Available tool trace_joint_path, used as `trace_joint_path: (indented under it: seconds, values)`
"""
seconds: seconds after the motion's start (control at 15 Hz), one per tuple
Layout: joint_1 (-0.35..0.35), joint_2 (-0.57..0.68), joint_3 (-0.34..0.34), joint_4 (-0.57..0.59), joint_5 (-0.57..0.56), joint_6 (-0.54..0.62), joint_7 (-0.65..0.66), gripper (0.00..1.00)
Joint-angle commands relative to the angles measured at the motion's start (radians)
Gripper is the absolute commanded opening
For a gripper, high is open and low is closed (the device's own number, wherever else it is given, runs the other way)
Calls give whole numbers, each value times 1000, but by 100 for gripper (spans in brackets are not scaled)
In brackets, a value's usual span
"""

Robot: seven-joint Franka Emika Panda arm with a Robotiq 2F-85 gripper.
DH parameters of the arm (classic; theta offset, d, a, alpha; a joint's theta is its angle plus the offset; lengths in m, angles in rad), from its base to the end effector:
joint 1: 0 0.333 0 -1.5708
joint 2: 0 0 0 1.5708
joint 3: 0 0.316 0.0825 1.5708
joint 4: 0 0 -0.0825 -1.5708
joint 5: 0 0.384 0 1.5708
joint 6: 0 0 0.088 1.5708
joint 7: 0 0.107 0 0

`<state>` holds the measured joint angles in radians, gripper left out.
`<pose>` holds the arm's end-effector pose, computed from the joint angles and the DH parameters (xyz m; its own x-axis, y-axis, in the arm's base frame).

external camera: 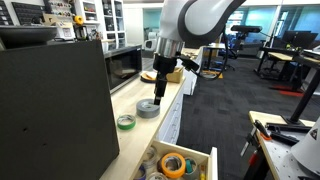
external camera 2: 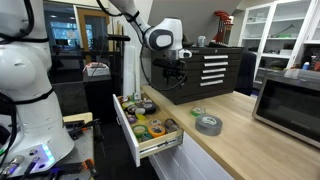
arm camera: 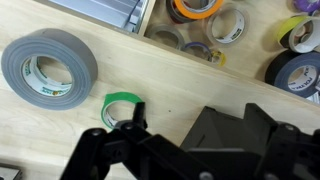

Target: Pick up the green masking tape and put it in the open drawer

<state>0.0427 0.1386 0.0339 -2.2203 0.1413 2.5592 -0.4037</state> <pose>0.5606 0.0408 0.3331 0.9110 0.3502 0.2180 0.3629 -0.9316 -0.0199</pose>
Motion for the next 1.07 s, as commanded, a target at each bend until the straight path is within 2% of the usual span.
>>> trace_joint_path:
  seconds: [0.0, 0.27, 0.33, 0.8, 1.0]
  values:
    - [-50, 124, 29, 118, 33, 25, -114, 100]
    - [-90, 199, 56, 209, 7, 12, -162, 100]
    - [-83, 172, 52, 162, -8, 14, -117, 100]
    - [-92, 211, 59, 206, -23, 21, -134, 100]
    - [-127, 248, 100, 217, -10, 49, -293, 100]
